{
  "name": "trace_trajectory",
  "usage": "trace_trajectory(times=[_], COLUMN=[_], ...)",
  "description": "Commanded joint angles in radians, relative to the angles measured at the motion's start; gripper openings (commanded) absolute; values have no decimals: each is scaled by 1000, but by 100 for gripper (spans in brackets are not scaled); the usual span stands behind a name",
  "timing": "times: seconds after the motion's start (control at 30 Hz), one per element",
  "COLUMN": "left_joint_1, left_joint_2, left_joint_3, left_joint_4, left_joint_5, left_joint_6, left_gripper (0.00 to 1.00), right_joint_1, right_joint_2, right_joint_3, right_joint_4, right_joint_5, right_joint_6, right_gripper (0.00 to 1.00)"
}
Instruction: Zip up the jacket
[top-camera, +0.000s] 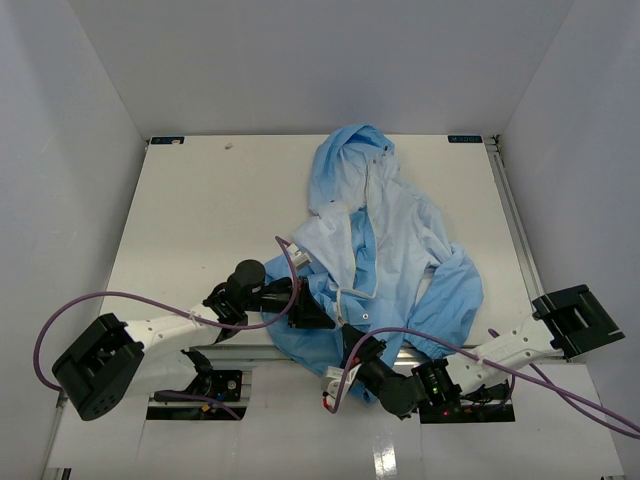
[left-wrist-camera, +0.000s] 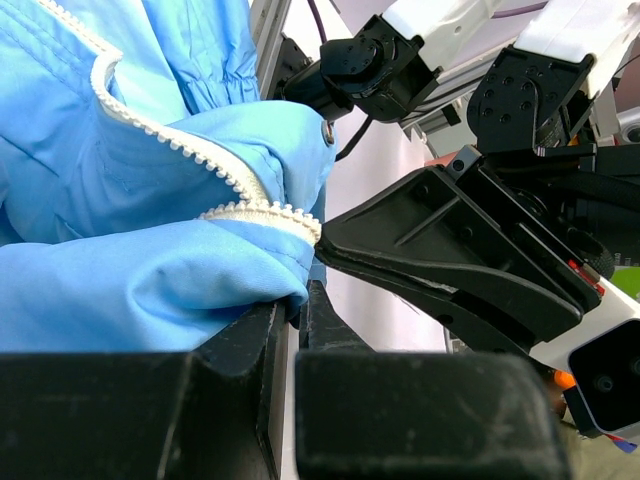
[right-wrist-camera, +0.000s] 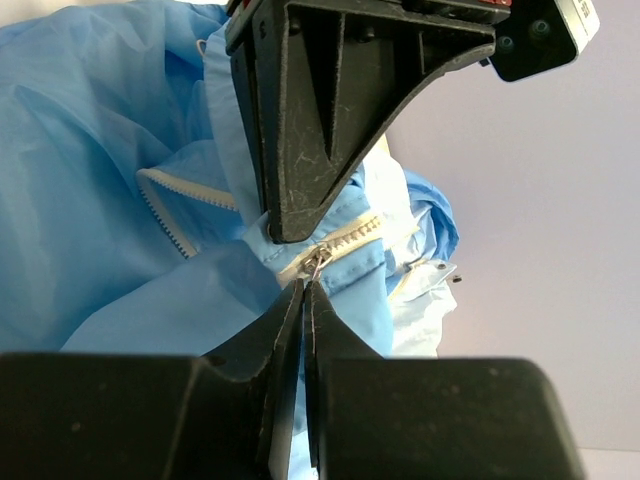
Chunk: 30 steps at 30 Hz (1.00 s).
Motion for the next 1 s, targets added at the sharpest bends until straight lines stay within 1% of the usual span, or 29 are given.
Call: trace_trajectory(times=[0.0, 0.33, 0.43, 0.6, 0.87, 0.97], left_joint_1=[-8, -9, -9, -9, -8, -9], left_joint_2=[-2, -10, -11, -10, -9, -9], left_joint_3=[-4, -9, -7, -7, -8, -9], left_joint_4=[-8, -9, -9, -9, -9, -8], left_joint_5=[44, 44, 44, 44, 45, 45], left_joint_6=[15, 16, 16, 16, 16, 16], left_gripper=[0, 0, 0, 0, 0, 0], right_joint_1=[-23, -45, -44, -43, -44, -43], right_joint_2=[-22, 8, 19, 23, 26, 28], right_joint_3=[34, 42, 39, 43, 61, 62], right_joint_4=[86, 85, 85, 67, -20, -26], right_joint_5=[20, -12, -18, -32, -51, -55], right_joint_6=[-21, -4, 3, 23, 91, 102], right_gripper=[8, 9, 13, 18, 23, 24])
